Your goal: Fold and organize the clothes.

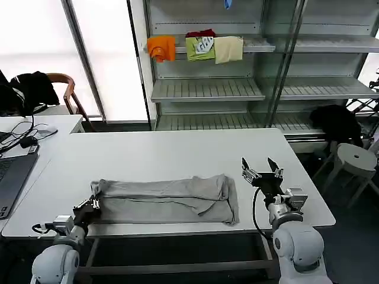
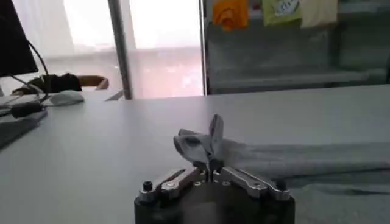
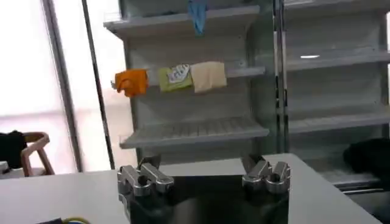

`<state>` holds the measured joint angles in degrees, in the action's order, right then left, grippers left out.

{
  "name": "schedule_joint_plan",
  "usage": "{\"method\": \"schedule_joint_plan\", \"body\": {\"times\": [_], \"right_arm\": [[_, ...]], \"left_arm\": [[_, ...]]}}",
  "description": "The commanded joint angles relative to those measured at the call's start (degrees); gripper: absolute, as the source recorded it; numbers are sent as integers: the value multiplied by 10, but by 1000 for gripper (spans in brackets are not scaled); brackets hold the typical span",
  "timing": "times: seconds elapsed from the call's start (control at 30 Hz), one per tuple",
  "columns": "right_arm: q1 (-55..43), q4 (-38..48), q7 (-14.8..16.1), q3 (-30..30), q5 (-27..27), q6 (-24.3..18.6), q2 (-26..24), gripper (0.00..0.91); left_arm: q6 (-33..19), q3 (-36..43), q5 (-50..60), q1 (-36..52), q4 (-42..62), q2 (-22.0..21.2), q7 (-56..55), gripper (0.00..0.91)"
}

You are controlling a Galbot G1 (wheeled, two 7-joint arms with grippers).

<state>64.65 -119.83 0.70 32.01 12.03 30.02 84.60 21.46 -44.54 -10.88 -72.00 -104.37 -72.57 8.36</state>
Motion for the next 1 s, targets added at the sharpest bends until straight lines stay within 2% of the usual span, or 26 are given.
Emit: {"method": "schedule_joint_plan", "body": {"times": [0.03, 0.13, 0.23, 0.37, 0.5, 0.6, 0.63, 0.77, 0.83, 1.0], "right_arm": [[-1, 12, 0, -1, 3, -3, 1, 907], [-4, 20, 1, -4, 2, -6, 3, 907], [-5, 27, 2, -6, -1, -8, 5, 907], [-5, 32, 2, -6, -2, -10, 5, 907], [-1, 32, 2, -5, -4, -10, 3, 907], [2, 31, 3, -4, -4, -10, 2, 907], [3, 31, 3, -4, -6, -10, 1, 907], [5, 31, 2, -4, -8, -10, 0, 907], [6, 30, 2, -4, -9, -10, 1, 907], [14, 23, 2, -5, -11, -10, 3, 907]], "left_arm": [[-8, -117, 105, 35, 32, 147, 96, 0], [-10, -145, 152, 67, 57, 210, 124, 0], [-8, -157, 165, 90, 64, 244, 143, 0], [12, -158, 162, 103, 42, 252, 154, 0], [21, -137, 165, 78, -26, 214, 154, 0], [28, -102, 166, 40, -90, 163, 147, 0], [36, -79, 168, 31, -115, 132, 143, 0], [66, 10, 188, 31, -181, 68, 131, 0], [91, 74, 206, 43, -197, 44, 120, 0], [103, 160, 249, 55, -196, 15, 110, 0]]}}
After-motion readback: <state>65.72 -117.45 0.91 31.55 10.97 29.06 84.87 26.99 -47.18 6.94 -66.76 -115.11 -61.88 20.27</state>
